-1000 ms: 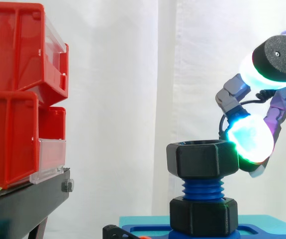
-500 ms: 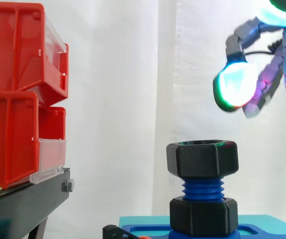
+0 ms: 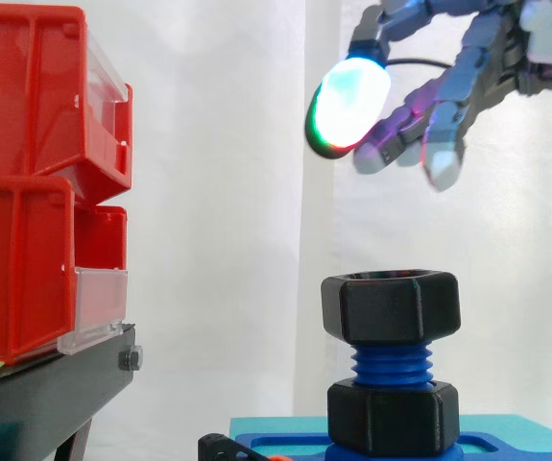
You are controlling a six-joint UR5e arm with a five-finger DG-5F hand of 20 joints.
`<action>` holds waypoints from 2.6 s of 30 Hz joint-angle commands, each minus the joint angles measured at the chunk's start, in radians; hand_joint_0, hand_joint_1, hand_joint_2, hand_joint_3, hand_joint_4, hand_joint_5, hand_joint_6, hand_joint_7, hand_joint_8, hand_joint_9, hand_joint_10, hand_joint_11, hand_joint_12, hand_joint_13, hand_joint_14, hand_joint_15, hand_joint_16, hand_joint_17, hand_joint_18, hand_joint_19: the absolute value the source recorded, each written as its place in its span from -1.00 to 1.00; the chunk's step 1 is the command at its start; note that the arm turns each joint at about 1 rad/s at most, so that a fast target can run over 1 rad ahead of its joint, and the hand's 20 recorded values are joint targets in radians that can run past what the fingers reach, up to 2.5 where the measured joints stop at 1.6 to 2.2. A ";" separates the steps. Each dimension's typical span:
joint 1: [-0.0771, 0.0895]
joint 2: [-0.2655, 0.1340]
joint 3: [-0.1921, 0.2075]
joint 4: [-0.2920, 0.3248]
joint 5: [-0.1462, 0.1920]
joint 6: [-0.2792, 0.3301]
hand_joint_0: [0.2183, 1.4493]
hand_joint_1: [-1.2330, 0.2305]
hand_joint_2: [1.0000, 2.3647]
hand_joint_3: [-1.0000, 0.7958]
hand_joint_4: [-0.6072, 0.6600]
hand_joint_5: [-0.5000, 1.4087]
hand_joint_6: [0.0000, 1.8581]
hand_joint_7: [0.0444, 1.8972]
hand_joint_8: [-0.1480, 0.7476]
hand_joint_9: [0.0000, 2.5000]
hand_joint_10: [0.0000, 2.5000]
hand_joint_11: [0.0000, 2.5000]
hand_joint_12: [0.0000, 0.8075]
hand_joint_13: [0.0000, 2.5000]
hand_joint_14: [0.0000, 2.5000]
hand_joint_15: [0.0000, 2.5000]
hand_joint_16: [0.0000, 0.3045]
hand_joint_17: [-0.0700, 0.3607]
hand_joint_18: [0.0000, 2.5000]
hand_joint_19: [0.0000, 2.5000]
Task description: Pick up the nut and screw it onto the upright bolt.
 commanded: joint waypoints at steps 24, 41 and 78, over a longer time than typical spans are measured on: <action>0.005 -0.067 -0.011 0.034 -0.073 -0.021 -0.89 -0.36 -1.00 -0.44 0.20 -0.75 -0.46 -0.35 -0.09 -0.81 -1.00 -1.00 0.07 -0.97 -1.00 -1.00 -0.57 0.01 -1.00 -1.00; -0.012 -0.079 -0.091 0.125 -0.129 -0.013 -0.81 -0.46 -1.00 -0.44 0.22 -0.75 -0.46 -0.32 -0.10 -0.83 -1.00 -1.00 0.03 -0.98 -1.00 -1.00 -0.59 -0.03 -1.00 -1.00; -0.058 -0.125 -0.079 0.169 -0.202 0.024 -0.75 -0.18 -1.00 -0.44 0.33 -0.67 -0.46 -0.15 -0.02 -0.69 -1.00 -1.00 0.02 -0.86 -1.00 -1.00 -0.63 -0.08 -1.00 -1.00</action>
